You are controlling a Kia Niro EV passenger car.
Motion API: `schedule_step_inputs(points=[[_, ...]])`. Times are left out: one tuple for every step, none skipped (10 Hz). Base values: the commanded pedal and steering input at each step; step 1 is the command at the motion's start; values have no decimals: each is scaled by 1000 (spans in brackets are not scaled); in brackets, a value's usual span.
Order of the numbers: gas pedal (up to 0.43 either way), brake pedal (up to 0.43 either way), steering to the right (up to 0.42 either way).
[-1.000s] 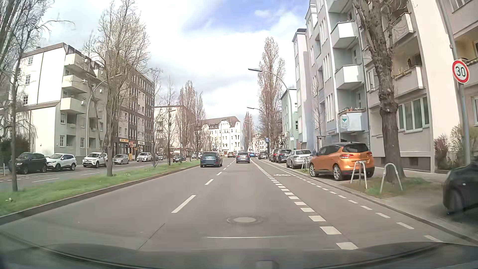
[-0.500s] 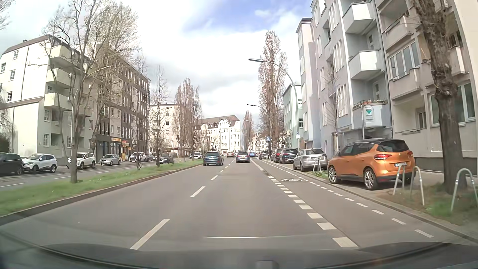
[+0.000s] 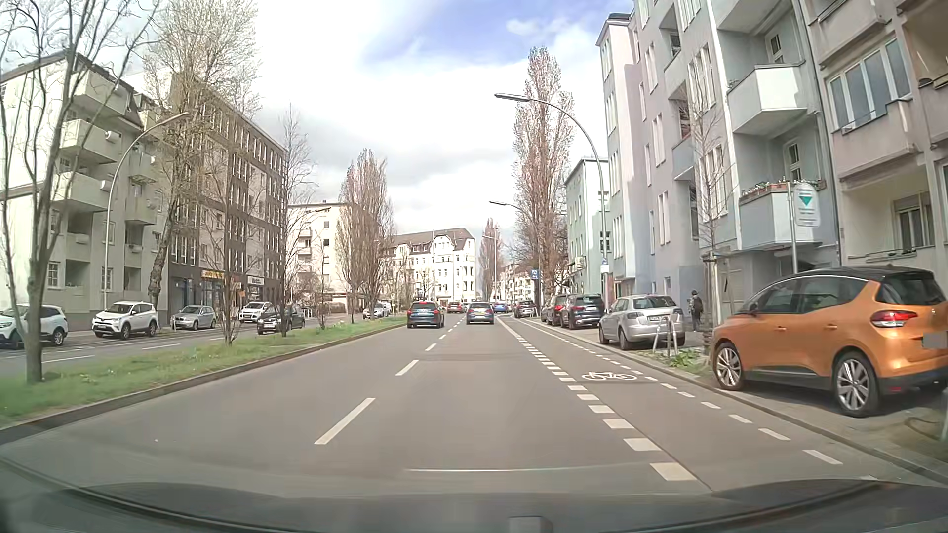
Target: Follow the waypoints while adhering to traffic rules and regulations
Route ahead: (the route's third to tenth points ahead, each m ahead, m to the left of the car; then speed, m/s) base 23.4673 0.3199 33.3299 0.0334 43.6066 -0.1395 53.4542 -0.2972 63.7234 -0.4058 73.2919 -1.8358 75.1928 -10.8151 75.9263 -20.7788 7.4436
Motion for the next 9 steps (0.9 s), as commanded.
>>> schedule_step_inputs(points=[[0,0,0],[0,0,0],[0,0,0],[0,0,2],[0,0,7],[0,0,8],[0,0,8],[0,0,7],[0,0,7]])
